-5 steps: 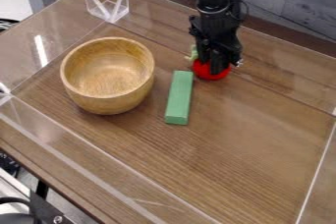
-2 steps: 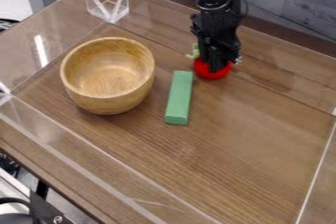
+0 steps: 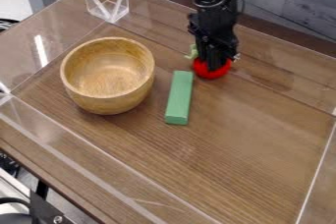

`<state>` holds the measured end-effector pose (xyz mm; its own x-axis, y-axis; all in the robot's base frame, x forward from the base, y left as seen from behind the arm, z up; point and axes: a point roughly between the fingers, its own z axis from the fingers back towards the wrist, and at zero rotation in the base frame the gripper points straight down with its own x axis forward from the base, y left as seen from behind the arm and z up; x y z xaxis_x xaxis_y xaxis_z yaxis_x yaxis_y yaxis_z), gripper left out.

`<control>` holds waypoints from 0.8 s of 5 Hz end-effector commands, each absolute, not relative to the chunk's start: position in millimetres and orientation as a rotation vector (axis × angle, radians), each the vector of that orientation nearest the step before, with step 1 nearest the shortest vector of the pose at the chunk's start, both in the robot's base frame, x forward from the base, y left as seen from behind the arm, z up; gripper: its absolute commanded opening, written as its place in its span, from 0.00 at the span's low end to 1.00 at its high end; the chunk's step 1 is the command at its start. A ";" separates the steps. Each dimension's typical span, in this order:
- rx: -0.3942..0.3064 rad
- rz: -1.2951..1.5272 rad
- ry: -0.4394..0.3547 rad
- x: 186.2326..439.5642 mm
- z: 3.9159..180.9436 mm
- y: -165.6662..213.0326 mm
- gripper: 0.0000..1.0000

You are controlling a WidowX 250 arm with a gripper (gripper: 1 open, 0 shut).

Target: Move the red fruit to the left

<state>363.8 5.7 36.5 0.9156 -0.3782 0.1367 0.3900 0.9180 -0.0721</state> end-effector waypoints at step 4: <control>-0.079 -0.317 -0.193 376.2 62.3 24.6 0.00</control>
<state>364.0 22.6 40.5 0.9420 -0.3066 0.1364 0.3192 0.9441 -0.0822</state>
